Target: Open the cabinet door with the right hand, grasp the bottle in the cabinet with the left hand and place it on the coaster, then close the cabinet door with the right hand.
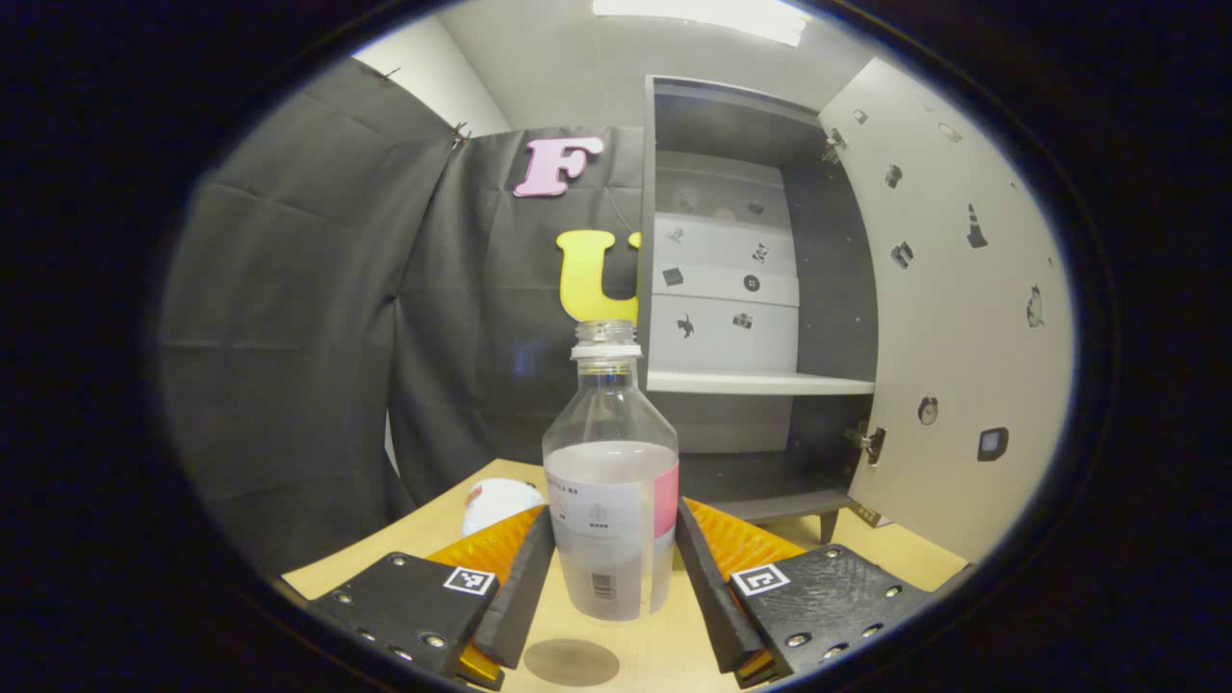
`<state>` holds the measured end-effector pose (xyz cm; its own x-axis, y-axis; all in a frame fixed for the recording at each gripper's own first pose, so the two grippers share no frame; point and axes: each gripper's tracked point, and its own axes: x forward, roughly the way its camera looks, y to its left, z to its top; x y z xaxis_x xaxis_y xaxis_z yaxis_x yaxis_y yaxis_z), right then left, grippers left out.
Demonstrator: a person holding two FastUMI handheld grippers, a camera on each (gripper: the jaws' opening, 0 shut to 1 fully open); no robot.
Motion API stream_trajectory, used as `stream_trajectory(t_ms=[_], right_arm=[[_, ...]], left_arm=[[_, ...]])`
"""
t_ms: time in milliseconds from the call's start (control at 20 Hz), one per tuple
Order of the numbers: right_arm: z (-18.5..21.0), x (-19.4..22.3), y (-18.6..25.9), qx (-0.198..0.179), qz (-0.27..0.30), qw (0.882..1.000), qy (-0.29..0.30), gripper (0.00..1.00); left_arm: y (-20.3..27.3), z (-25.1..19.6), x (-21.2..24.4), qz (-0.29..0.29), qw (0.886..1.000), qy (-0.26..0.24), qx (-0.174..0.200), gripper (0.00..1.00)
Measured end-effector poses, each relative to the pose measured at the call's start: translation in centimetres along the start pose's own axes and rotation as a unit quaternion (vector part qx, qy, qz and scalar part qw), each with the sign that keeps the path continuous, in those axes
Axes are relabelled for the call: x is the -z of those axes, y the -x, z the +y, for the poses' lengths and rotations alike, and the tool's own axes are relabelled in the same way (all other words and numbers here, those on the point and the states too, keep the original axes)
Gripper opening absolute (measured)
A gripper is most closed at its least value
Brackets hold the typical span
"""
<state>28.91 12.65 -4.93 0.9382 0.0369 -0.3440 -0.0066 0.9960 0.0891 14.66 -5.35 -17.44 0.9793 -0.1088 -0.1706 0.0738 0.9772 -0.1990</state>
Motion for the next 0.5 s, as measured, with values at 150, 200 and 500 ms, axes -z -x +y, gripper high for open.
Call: stream_trajectory(t_ms=[150, 200, 500], right_arm=[[-0.2, 0.3, -0.1, 0.002, 0.006, 1.0, 0.001, 0.97], [-0.2, 0.3, 0.1, 0.003, 0.006, 1.0, -0.001, 0.94], [-0.8, 0.7, 1.0, 0.02, 0.012, 1.0, 0.016, 0.97]], left_arm=[[-0.2, 1.4, 3.2, 0.018, 1.0, 0.001, -0.02, 0.72], [0.0, 1.8, 4.5, 0.027, 0.999, 0.002, -0.026, 0.72], [0.1, 3.9, 9.9, 0.057, 0.997, 0.022, -0.044, 0.74]])
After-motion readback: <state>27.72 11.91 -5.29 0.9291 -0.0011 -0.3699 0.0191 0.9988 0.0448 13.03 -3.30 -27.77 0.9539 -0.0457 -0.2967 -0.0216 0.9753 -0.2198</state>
